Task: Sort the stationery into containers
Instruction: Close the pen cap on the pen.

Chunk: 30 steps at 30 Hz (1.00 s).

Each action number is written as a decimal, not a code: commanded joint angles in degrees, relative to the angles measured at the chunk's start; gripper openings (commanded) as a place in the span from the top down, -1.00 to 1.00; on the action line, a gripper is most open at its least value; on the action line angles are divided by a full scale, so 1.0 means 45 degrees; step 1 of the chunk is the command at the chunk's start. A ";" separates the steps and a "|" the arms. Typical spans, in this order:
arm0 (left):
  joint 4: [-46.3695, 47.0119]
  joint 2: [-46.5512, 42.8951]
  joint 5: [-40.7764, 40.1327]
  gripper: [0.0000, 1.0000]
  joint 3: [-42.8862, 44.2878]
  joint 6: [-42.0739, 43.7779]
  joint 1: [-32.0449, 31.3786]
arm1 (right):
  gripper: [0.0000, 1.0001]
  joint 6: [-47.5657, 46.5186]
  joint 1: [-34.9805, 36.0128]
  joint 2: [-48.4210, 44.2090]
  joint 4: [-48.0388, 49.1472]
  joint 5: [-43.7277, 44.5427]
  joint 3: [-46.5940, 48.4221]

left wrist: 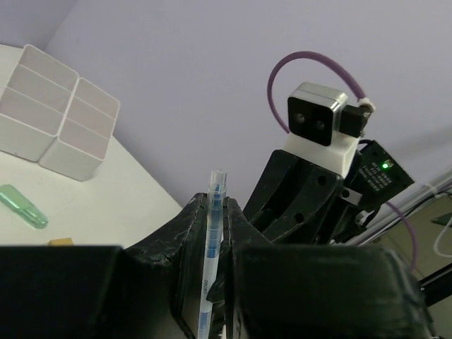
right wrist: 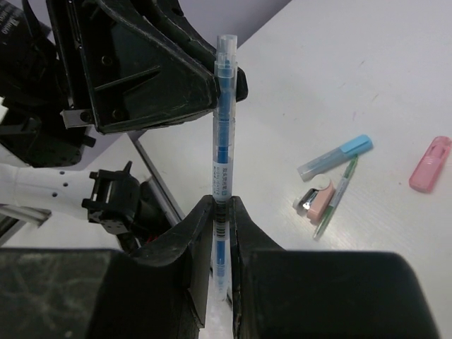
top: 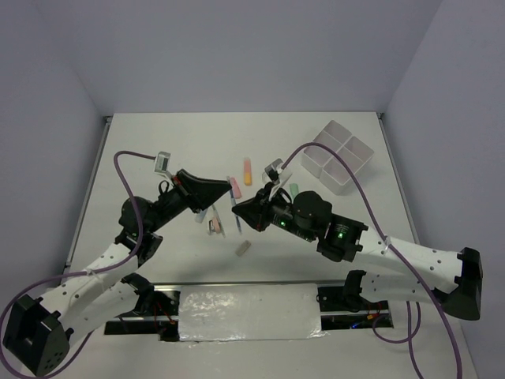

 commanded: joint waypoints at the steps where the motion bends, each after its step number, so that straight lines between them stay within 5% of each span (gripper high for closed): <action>1: -0.1001 -0.0204 0.1249 0.51 0.0702 0.1170 -0.0283 | 1.00 -0.1163 -0.0040 0.0011 0.1516 0.0827 0.0777; 5: -0.2450 -0.0497 0.1074 0.43 0.1269 0.2246 -0.0283 | 1.00 -0.1224 -0.0001 -0.0088 0.1555 0.0319 0.0504; 15: -0.1903 0.0030 0.1620 0.36 0.1934 0.2286 -0.0302 | 1.00 -0.1126 -0.0001 -0.0282 0.1145 0.0395 0.0679; 21: -0.1728 -0.0029 0.2069 0.02 0.1679 0.2423 -0.0342 | 1.00 -0.1204 0.0019 -0.0186 0.0696 0.0631 0.1108; 27: -0.2196 -0.0302 0.2050 0.64 0.1796 0.2892 -0.0342 | 1.00 -0.1184 0.0019 -0.0049 0.0793 0.0475 0.1226; 30: -0.2430 -0.0380 0.2031 0.75 0.1952 0.3068 -0.0322 | 1.00 -0.1145 0.0019 0.0049 0.0774 0.0280 0.1284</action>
